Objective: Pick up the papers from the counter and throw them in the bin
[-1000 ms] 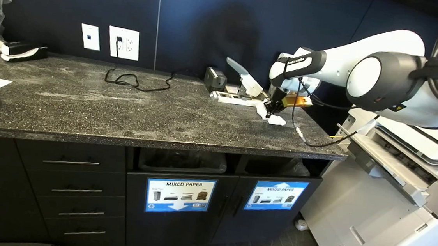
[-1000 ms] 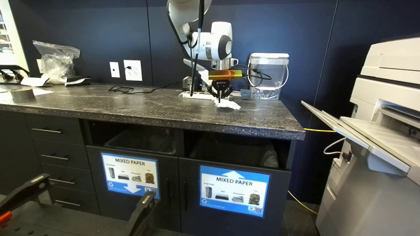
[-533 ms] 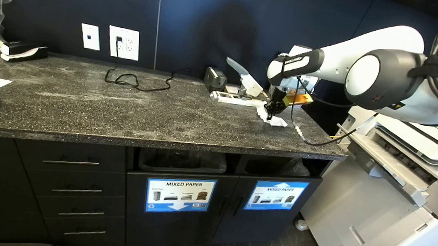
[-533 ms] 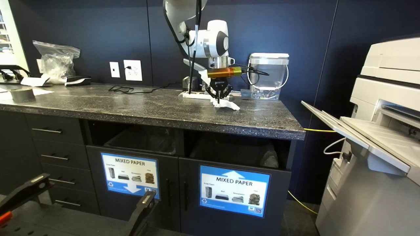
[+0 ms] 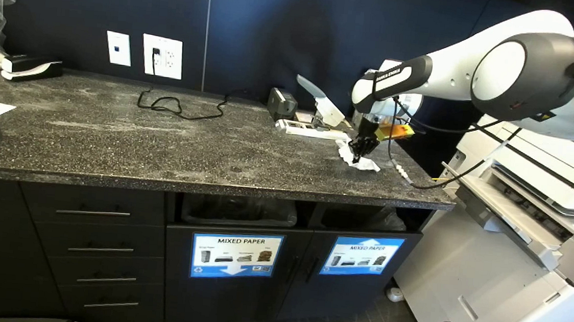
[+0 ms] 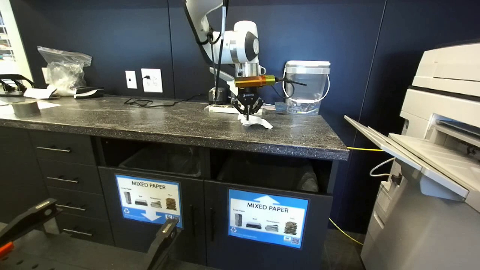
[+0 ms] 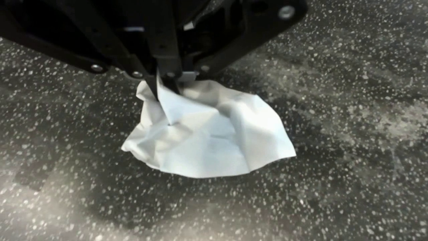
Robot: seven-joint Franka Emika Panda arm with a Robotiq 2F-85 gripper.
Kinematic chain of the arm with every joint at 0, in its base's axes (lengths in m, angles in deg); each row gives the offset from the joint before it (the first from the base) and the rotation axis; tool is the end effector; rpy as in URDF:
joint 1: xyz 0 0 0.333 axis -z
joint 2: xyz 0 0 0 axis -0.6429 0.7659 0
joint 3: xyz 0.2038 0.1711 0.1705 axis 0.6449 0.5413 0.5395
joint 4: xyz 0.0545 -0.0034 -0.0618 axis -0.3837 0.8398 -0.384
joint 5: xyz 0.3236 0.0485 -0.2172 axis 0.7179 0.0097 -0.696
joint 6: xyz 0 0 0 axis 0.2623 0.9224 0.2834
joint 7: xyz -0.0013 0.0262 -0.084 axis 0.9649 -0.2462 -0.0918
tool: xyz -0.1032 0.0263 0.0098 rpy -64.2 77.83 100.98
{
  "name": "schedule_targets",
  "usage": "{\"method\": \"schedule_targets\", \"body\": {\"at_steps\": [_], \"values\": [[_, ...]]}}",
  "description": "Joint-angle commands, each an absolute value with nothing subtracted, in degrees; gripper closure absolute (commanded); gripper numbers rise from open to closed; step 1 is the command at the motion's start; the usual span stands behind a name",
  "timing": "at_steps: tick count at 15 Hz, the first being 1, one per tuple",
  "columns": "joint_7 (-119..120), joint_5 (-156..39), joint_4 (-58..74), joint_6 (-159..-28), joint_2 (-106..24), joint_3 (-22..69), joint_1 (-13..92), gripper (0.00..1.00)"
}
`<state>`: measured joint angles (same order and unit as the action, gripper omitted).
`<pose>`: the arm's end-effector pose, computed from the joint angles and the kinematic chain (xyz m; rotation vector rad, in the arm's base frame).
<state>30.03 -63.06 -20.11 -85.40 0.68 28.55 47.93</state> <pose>0.7686 -0.0982 0.1925 2.9857 0.5671 0.0635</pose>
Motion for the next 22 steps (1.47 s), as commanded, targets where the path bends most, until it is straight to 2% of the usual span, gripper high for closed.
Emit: {"method": "schedule_targets", "body": {"at_steps": [1,12,22], "values": [[30.30,-64.00,-6.70,-88.22,-6.52,28.14,47.60,0.98],[27.03,-63.76,22.20,-99.78,-22.48,27.71,47.71,0.98],[21.20,-61.89,51.17,-119.69,-34.55,27.21,48.50,0.98]]}}
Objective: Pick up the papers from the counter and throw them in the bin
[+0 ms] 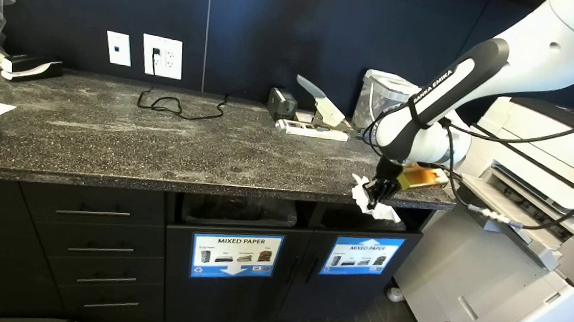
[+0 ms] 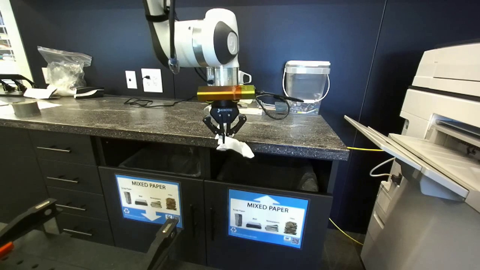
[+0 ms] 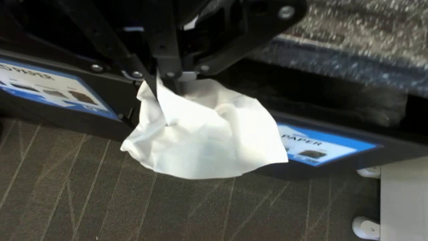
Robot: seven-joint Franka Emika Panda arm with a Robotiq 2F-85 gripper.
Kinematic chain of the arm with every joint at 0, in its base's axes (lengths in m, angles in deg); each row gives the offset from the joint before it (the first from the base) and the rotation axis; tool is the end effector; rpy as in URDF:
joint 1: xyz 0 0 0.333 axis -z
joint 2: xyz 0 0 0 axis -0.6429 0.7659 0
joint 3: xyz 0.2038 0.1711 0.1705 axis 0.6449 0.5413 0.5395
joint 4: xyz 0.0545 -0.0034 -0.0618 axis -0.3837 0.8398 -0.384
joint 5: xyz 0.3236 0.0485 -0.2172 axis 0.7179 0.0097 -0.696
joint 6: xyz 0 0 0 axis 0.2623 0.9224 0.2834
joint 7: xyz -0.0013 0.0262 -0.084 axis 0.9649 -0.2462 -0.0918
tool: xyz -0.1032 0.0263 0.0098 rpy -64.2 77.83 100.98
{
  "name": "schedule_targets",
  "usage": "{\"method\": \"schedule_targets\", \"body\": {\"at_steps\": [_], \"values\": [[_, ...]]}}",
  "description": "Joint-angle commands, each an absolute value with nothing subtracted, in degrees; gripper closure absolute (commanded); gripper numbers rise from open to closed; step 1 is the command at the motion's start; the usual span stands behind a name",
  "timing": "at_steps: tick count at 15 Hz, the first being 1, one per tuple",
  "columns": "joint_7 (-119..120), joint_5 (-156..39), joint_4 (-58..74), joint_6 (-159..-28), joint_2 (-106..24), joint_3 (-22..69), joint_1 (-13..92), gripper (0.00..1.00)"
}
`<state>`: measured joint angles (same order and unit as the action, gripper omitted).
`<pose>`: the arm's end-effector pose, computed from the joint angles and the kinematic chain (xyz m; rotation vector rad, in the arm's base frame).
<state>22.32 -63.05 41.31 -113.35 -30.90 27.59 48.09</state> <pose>0.5524 -0.0696 0.1730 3.0515 0.4228 0.0338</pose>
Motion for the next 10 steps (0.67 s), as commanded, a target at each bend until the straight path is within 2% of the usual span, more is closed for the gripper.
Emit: {"method": "schedule_targets", "body": {"at_steps": [1,6,10], "values": [[20.65,-61.70,53.45,-122.28,-34.33,27.16,48.51,0.98],[20.99,-56.77,59.30,-138.38,-29.37,31.50,54.13,0.98],[17.72,-58.66,58.57,-153.87,-21.32,37.11,60.96,0.98]]}}
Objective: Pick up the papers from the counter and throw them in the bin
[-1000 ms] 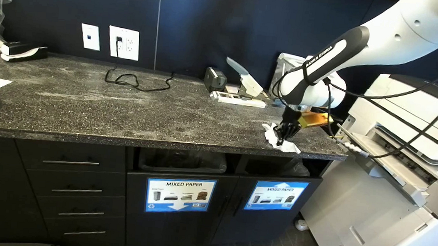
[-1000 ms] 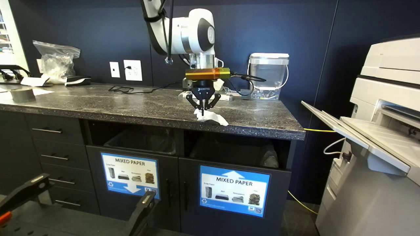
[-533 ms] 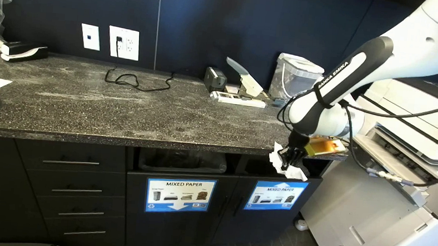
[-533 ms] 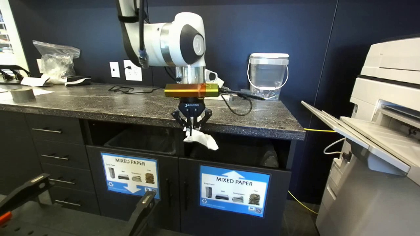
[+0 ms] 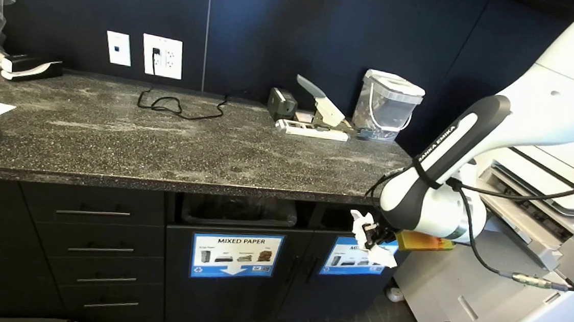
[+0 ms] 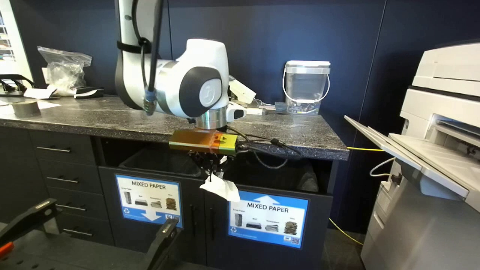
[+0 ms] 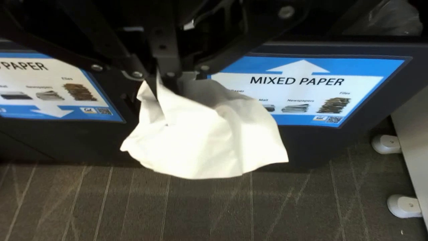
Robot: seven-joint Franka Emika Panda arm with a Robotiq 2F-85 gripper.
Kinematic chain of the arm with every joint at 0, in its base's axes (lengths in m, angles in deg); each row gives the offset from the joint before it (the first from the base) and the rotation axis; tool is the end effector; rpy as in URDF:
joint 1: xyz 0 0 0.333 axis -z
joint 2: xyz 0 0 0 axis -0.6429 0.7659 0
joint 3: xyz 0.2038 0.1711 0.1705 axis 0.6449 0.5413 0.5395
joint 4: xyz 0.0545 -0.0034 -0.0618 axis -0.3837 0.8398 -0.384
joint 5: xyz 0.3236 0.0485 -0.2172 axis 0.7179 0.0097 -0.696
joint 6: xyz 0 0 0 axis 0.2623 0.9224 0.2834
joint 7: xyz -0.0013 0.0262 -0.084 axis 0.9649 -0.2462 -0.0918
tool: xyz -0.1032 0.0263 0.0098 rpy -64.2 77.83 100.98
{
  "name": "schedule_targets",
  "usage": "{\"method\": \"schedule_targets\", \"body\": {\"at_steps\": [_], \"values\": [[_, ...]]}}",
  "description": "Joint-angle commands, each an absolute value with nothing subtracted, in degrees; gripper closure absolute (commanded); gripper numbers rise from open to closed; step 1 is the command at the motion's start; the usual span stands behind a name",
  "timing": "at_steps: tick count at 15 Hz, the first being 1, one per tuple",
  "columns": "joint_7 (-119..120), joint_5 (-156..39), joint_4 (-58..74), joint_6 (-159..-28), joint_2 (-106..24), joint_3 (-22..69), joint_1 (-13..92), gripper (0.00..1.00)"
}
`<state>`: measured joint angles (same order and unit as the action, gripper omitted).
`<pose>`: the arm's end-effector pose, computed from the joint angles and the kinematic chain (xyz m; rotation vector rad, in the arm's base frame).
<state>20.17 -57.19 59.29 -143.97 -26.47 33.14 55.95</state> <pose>0.4505 -0.0702 0.0987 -3.1122 -0.1407 -0.2936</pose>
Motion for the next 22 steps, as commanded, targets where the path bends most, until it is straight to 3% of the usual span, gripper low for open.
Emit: {"method": "schedule_targets", "body": {"at_steps": [1,10,22], "values": [[16.46,-60.00,57.79,-157.99,-18.55,37.22,61.32,0.98],[8.75,-65.97,42.60,-179.22,0.37,31.90,58.29,0.98],[6.72,-65.23,20.26,-185.03,14.60,28.92,54.27,0.98]]}}
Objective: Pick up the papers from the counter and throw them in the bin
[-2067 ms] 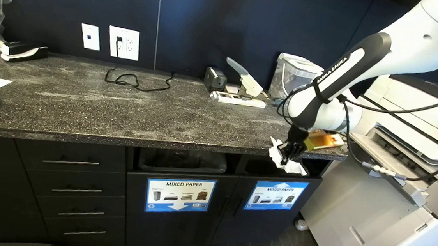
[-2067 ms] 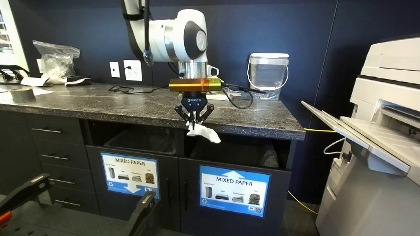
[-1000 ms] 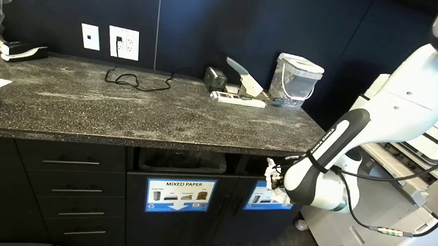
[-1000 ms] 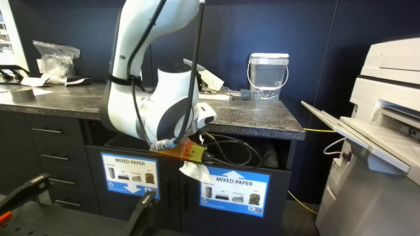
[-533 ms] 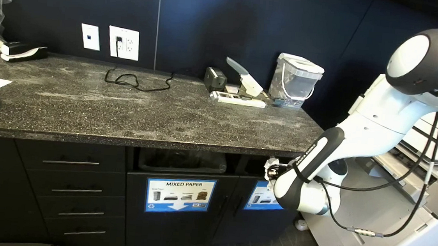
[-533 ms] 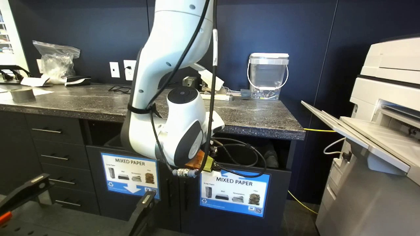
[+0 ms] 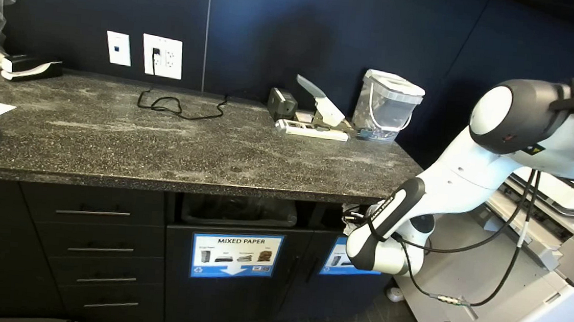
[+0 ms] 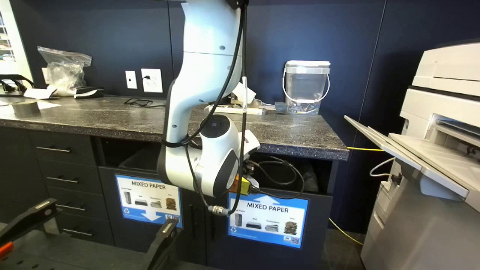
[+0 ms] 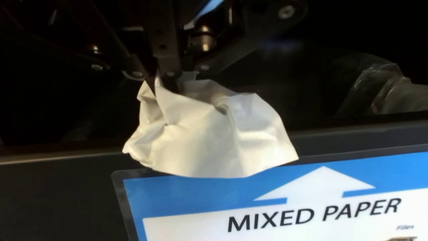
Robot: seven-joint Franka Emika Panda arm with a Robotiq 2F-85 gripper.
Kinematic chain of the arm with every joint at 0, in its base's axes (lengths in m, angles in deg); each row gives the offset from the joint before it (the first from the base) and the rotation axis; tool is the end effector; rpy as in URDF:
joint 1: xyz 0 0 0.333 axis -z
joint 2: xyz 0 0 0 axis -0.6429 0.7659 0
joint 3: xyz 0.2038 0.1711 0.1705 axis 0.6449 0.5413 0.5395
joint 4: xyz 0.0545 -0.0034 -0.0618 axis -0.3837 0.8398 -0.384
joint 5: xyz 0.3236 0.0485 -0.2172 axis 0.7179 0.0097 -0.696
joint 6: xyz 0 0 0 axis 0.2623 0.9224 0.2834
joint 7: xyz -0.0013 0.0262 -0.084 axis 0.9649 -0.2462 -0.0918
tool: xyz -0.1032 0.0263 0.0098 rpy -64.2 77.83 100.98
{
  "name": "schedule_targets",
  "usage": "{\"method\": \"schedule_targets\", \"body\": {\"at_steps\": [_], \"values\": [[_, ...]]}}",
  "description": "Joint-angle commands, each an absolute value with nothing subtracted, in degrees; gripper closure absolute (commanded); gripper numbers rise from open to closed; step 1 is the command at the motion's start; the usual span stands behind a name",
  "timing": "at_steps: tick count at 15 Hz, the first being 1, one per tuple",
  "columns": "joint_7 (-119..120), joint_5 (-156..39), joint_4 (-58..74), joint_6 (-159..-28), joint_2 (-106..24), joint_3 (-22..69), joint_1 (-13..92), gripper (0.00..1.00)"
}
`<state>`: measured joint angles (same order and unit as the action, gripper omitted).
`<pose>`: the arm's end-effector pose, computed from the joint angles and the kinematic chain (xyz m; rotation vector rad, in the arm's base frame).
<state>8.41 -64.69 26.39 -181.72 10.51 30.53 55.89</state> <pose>0.5421 -0.0987 -0.0208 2.8996 -0.0965 1.1849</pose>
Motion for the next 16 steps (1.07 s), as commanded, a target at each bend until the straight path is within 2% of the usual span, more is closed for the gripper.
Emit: {"method": "schedule_targets", "body": {"at_steps": [1,12,13,15,16], "values": [[6.87,-64.68,18.98,-185.71,15.59,28.53,53.67,0.98],[6.36,-64.25,8.96,-185.28,21.78,27.26,52.07,0.98],[6.42,-64.08,8.57,-185.29,22.07,27.17,51.87,0.70],[6.50,-64.11,7.83,-184.89,22.50,26.97,51.68,0.70],[6.45,-64.13,7.64,-184.72,22.59,26.93,51.67,0.63]]}}
